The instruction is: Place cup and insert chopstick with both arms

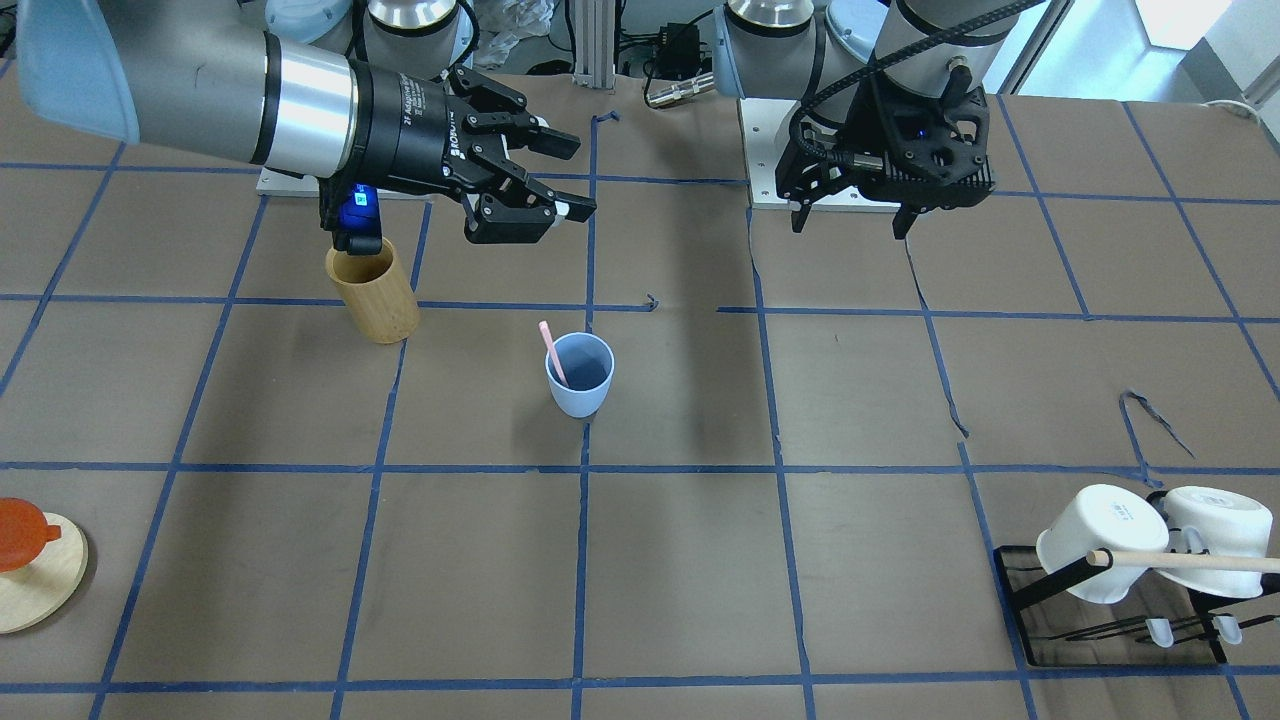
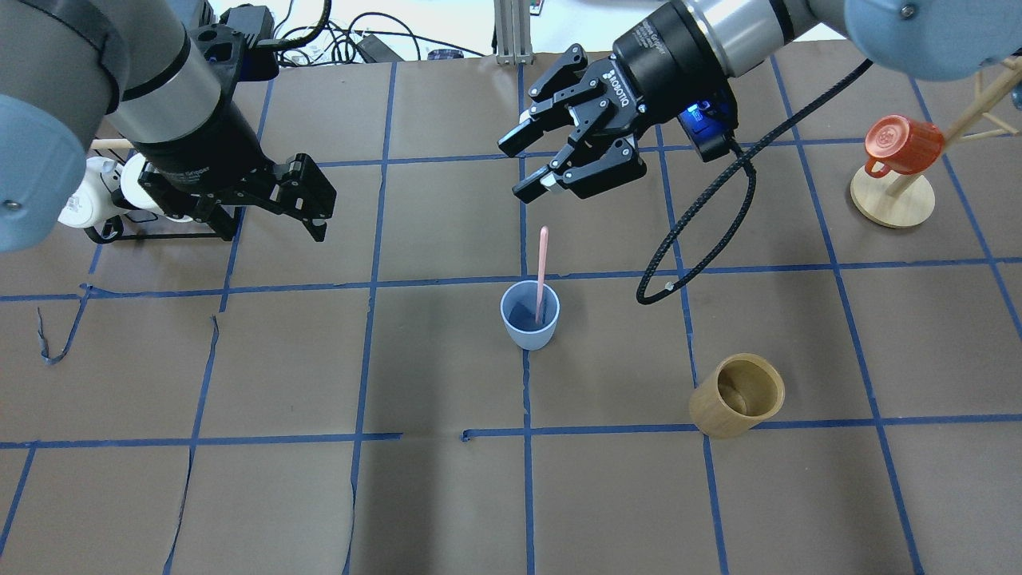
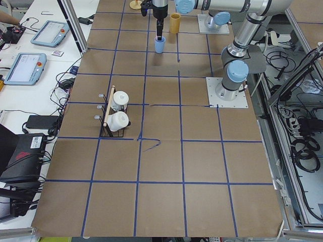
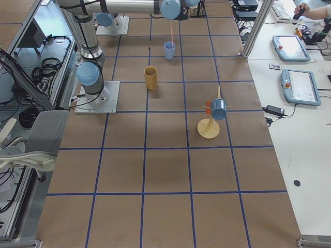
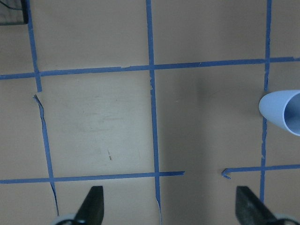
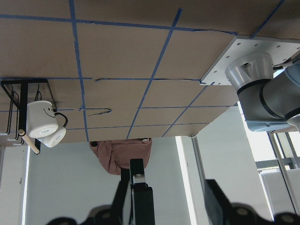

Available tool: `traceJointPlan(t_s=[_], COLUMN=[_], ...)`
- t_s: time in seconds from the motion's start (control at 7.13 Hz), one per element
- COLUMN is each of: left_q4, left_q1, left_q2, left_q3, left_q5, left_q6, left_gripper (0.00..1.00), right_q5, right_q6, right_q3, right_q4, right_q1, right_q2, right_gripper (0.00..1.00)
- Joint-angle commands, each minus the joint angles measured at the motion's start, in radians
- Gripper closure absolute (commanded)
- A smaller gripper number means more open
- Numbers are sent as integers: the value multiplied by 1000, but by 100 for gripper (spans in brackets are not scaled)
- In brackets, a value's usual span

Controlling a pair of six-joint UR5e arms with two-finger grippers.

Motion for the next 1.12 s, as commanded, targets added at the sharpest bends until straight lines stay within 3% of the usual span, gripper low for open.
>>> traceJointPlan(t_s=[0.0,0.28,0.56,0.84,0.98], left_q4=[0,0,0,0,0], left_q1=[1,2,2,-2,2], left_q2=[0,0,0,0,0], left_q3=[1,0,1,0,0], left_q5=[2,0,0,0,1], left_q6=[-1,1,1,-1,-1], left_gripper=[0,0,0,0,0], right_q5=[2,-11,-108,-336,-516], right_q6=[2,14,-1,-140,-310], right_q3=[-11,-29,-104,-150,-153], right_q4=[-3,-12,-33,-38,-33], right_q1=[-3,-11,-32,-43,-43], right_q2=[0,0,0,-4,-4], right_gripper=[26,26,26,26,25])
